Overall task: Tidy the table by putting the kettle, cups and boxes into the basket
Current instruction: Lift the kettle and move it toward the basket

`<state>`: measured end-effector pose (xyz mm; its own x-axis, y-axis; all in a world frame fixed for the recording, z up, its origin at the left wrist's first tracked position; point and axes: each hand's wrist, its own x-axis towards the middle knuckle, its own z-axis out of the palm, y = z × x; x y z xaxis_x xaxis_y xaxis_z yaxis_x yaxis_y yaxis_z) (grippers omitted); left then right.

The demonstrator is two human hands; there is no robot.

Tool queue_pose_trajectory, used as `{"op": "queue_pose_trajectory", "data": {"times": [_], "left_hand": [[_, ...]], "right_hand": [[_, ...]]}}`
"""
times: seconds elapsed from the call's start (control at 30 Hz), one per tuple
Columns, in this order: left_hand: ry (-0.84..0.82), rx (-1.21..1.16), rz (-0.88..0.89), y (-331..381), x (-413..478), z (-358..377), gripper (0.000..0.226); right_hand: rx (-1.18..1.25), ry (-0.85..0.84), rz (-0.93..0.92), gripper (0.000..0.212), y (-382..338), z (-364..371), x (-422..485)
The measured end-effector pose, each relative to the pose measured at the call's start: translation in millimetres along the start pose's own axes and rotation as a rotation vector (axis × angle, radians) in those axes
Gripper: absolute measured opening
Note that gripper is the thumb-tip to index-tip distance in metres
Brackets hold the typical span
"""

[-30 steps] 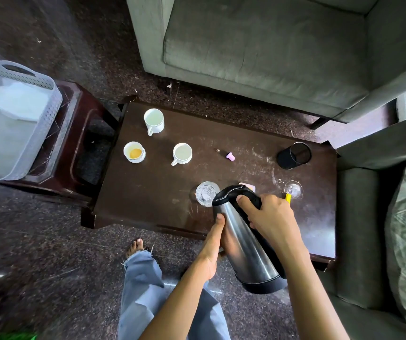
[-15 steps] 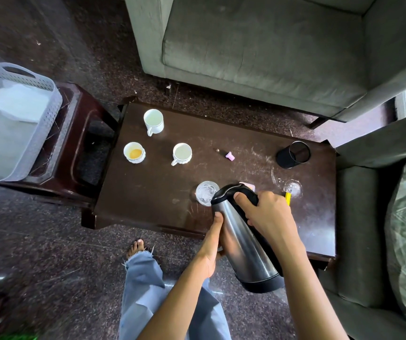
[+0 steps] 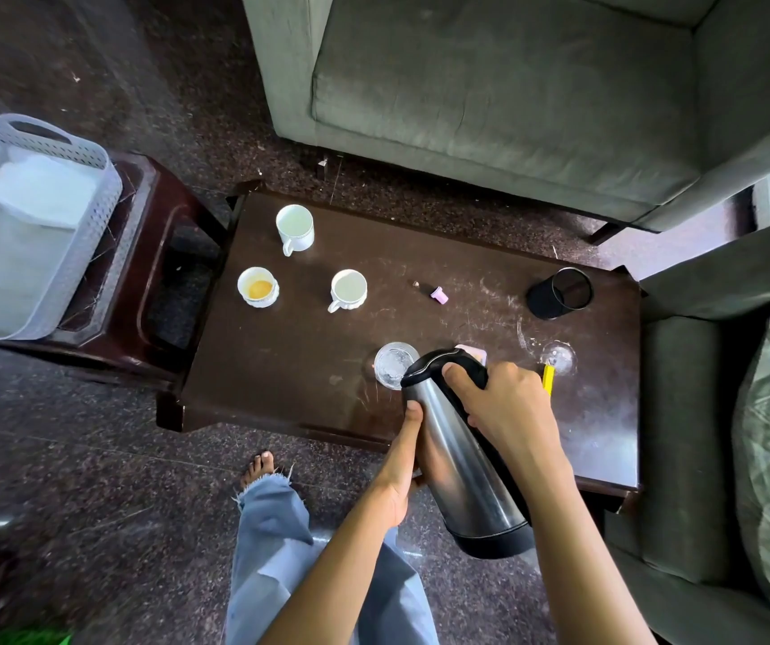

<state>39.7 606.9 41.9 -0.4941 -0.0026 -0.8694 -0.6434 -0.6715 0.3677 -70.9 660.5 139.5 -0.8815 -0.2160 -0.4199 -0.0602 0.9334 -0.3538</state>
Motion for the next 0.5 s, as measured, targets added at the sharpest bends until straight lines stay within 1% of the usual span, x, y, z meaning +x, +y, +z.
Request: {"op": "queue_pose_trajectory", "data": {"times": [0.13,0.4,0.5], "left_hand": [[-0.002,-0.011,-0.014,1,1,0,0.072],[-0.011,0.034,-0.016,-2,9,-3,0.067],[-0.013,0.086,-0.005,-1,12,-6,0.055]], "right_hand": [[-0.002,0.001,-0.006,0.053,1,2,2],[0.036,0.021,-0.01,0.053,6,5,2],[0.093,0.02,0.016,0.052,12,7,-1]]}}
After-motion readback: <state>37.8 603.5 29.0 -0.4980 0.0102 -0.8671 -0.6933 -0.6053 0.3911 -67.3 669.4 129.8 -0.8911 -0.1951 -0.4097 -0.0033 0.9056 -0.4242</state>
